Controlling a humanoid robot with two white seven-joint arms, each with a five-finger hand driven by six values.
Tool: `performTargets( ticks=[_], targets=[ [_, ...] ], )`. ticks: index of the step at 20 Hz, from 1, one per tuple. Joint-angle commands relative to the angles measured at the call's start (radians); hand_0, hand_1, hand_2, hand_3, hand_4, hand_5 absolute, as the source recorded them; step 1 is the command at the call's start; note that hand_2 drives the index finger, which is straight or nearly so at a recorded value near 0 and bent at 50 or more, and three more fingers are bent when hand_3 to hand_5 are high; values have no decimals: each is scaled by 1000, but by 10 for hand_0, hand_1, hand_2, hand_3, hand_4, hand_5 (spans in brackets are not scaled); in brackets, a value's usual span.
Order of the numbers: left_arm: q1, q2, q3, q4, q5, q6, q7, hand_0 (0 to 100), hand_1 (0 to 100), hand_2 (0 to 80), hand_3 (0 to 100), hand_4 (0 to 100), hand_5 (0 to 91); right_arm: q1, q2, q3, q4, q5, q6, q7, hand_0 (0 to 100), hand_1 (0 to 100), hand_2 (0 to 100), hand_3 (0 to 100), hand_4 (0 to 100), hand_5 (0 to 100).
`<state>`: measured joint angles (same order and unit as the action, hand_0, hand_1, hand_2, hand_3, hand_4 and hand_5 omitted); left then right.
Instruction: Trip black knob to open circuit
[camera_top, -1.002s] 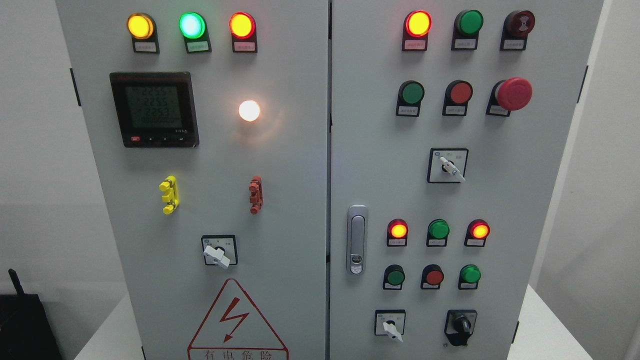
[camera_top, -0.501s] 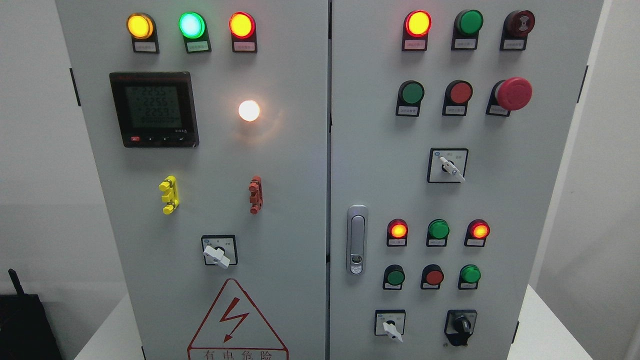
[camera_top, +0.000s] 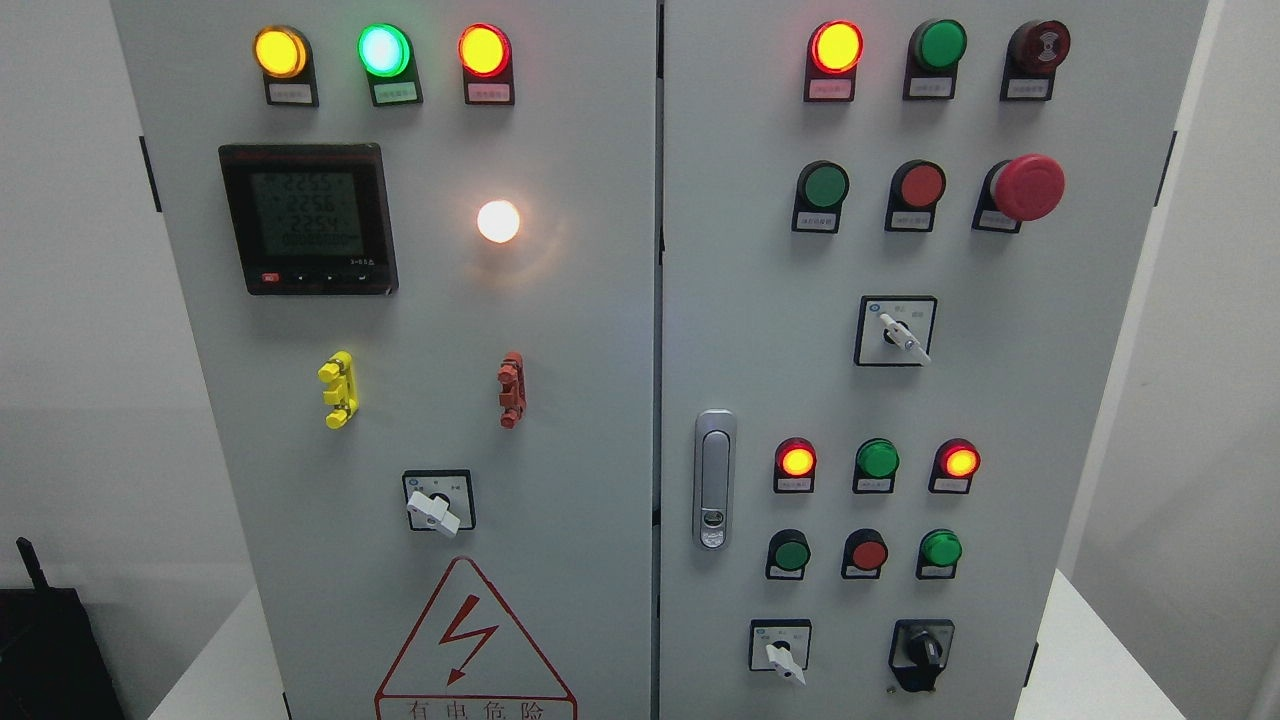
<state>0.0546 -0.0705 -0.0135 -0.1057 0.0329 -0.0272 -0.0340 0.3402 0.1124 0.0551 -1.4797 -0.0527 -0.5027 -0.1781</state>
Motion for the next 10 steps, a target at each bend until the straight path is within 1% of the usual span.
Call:
performTargets(
  ticks=[1,10],
  targets=[
    [-2,-2,1,0,2,0,0,120,389,0,0,0,0,5,3,2,-54,1,12,-4,0,96,11,1000,1000,972],
    [-2,-2,1,0,2,0,0,120,389,0,0,0,0,2,3,0,-180,-3,110,-4,0,93,15,1000,1000,979]
  ],
)
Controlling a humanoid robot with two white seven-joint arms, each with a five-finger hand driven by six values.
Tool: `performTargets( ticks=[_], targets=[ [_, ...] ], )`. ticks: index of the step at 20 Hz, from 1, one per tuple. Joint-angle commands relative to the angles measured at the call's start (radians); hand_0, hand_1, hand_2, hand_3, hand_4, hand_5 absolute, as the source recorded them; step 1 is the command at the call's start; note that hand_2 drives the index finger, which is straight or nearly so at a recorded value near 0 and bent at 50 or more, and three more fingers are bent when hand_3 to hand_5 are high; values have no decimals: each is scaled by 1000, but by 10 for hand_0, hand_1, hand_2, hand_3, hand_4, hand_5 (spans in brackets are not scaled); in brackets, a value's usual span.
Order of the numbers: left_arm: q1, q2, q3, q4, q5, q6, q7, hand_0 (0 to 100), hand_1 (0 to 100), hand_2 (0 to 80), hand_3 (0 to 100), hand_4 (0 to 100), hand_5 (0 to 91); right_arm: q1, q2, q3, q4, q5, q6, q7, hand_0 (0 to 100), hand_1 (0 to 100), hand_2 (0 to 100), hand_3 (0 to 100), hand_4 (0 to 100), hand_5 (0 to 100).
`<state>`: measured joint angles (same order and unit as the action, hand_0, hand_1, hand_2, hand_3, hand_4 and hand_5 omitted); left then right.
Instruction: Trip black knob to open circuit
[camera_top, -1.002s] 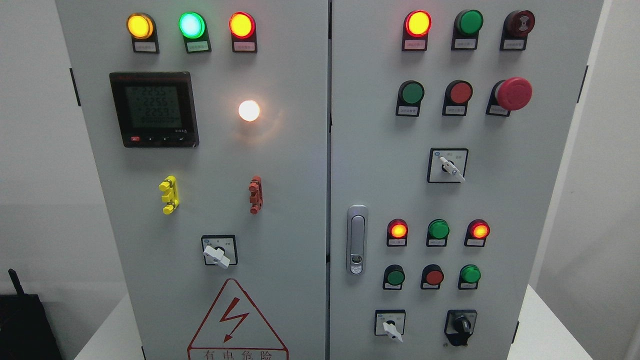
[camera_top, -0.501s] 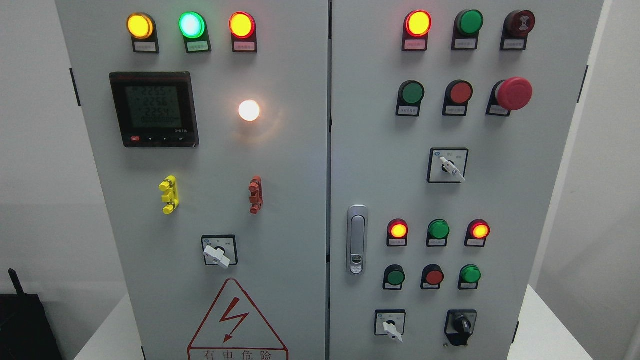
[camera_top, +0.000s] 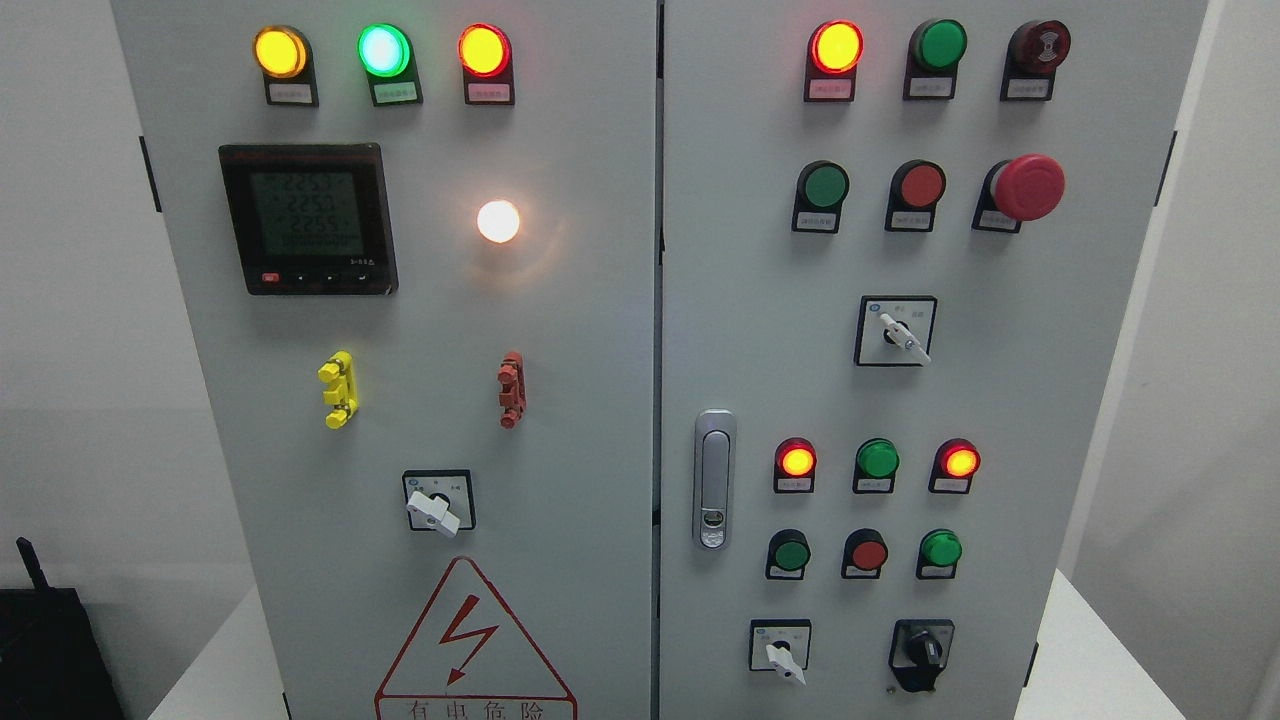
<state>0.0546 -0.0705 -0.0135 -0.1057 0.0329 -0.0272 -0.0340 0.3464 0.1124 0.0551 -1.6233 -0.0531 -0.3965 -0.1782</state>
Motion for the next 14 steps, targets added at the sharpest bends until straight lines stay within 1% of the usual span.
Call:
performTargets(
  ticks=[1,7,14],
  targets=[
    [-2,-2,1,0,2,0,0,120,389,0,0,0,0,-6,3,0,-46,-2,17,-4,0,93,15,1000,1000,979],
    [-2,-2,1,0,2,-2,0,120,389,0,0,0,0,-20,3,0,-96,-2,64,-1,0,88,0,1000,1000,984],
    [-2,-2,1,0,2,-2,0,120,389,0,0,0,0,-81,4,-1,-116,-2,120,2,0,80,0,1000,1000,985]
  ],
)
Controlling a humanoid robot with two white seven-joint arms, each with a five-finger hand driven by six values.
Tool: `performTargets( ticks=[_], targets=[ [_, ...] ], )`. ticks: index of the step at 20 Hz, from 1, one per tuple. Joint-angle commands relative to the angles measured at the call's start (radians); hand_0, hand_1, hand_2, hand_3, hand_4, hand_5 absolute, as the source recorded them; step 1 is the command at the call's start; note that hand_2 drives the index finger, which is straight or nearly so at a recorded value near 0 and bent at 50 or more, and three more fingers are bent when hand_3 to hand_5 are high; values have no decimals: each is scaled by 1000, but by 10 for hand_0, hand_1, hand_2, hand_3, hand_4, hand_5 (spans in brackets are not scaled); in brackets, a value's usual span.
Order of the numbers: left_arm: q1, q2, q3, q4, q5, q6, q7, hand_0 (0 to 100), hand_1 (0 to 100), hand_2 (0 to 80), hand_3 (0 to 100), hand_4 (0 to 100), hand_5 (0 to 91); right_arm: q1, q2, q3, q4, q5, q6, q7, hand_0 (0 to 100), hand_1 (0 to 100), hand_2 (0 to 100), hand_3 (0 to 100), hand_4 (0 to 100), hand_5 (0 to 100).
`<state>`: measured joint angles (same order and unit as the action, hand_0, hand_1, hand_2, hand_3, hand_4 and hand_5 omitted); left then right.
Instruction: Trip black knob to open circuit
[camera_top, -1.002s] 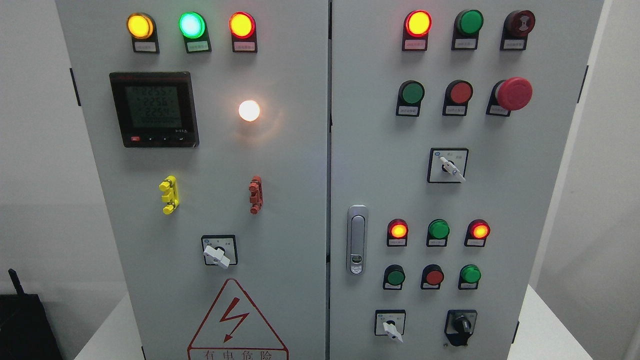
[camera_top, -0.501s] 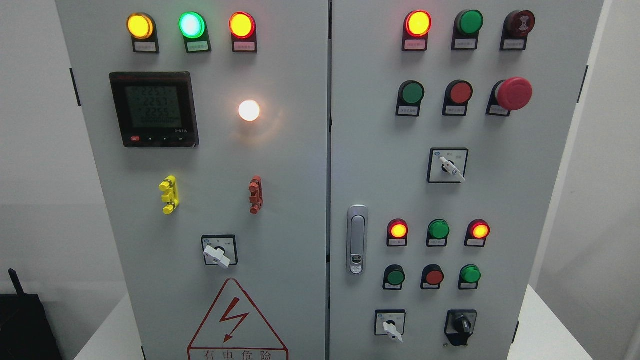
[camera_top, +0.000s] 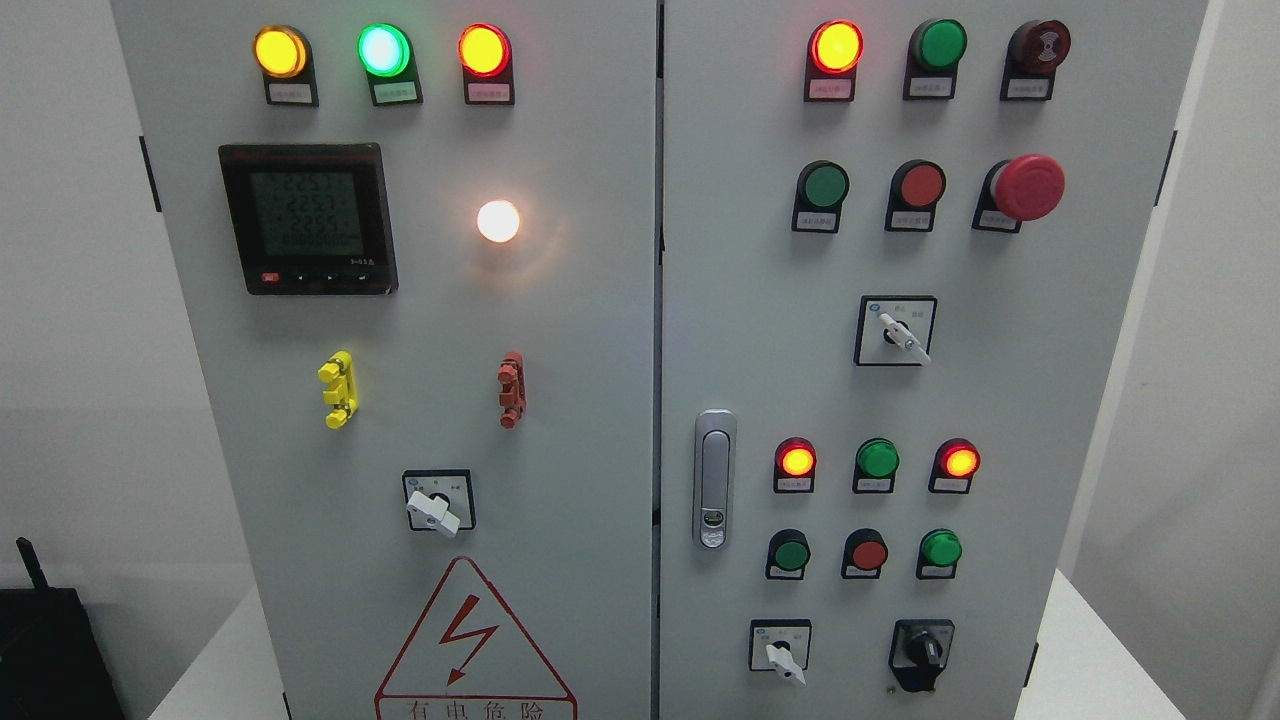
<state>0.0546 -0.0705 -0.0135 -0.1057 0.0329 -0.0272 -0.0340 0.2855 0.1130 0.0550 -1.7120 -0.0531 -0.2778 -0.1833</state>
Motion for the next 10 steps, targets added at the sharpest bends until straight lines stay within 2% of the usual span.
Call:
performTargets(
  ticks=[1,10],
  targets=[
    [-2,-2,1,0,2,-2,0,120,389,0,0,0,0,-29,4,-4,-27,-2,11,7,0,79,0,1000,1000,985],
    [-4,-2,1,0,2,-2,0,120,389,0,0,0,0,-95,1,-12,-70,-8,84,5,0,76,0,1000,1000,986]
  ],
)
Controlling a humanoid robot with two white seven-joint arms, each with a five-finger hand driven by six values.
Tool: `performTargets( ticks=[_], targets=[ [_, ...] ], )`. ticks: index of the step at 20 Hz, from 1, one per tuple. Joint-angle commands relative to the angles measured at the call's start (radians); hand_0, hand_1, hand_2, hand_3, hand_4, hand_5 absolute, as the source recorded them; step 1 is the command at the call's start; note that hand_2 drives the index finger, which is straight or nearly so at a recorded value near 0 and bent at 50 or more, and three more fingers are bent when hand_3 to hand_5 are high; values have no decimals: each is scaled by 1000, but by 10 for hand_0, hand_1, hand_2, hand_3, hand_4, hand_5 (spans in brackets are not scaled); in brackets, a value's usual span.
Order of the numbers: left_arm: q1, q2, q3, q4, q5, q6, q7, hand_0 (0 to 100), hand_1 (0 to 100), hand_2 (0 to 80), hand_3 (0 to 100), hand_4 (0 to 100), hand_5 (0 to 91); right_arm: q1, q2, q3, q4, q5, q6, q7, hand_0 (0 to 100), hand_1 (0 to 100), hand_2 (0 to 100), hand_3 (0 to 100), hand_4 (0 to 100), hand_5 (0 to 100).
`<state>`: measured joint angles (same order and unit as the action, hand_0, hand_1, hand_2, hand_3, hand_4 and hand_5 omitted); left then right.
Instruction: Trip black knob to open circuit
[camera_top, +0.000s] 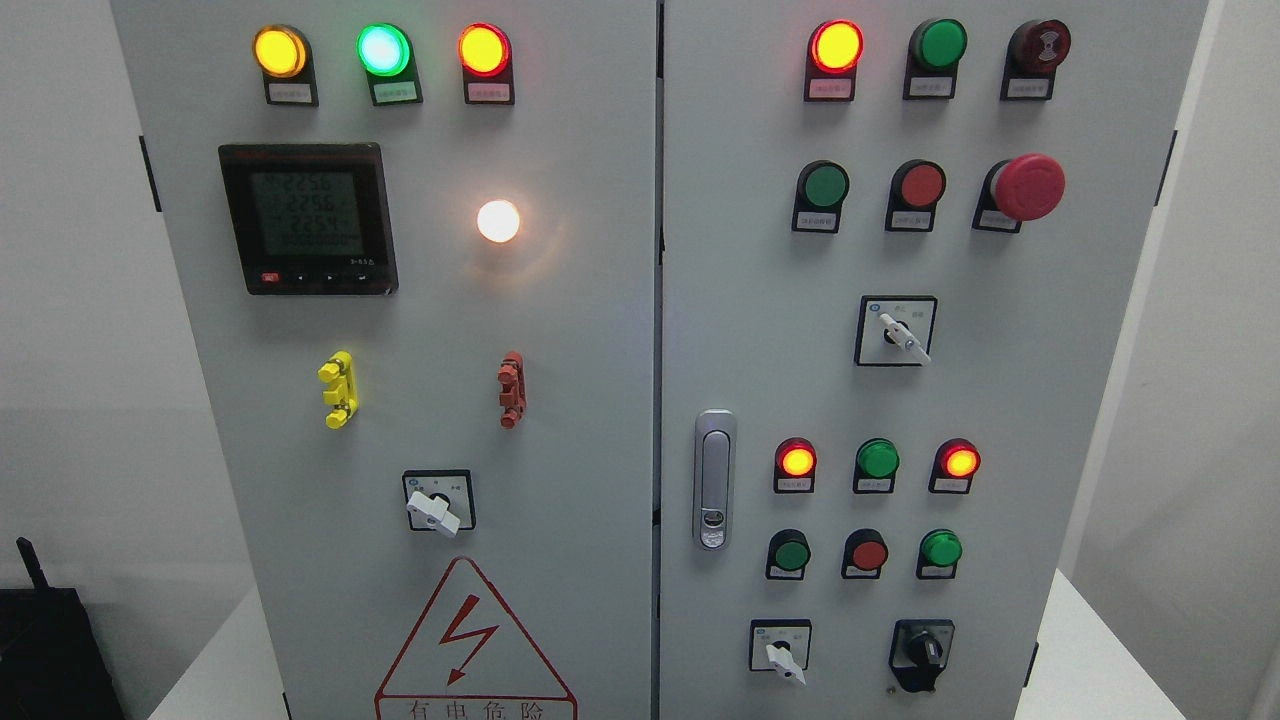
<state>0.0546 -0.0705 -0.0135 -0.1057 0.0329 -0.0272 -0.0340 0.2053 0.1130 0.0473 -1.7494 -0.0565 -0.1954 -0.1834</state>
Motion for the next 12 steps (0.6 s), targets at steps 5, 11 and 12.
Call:
performTargets(
  ticks=[5,11,12],
  targets=[
    [-2,-2,1,0,2,-2,0,120,389,0,0,0,0,-50,-1,-4,-44,-5,40,5,0,73,0,1000,1000,986],
    [-2,-2,1,0,2,-2,0,120,389,0,0,0,0,-90,1,-12,-62,-6,89,5,0,72,0,1000,1000,986],
    [-2,-2,1,0,2,-2,0,120,389,0,0,0,0,-93,1,-12,-67,-6,94,4,0,72,0,1000,1000,986]
  ],
)
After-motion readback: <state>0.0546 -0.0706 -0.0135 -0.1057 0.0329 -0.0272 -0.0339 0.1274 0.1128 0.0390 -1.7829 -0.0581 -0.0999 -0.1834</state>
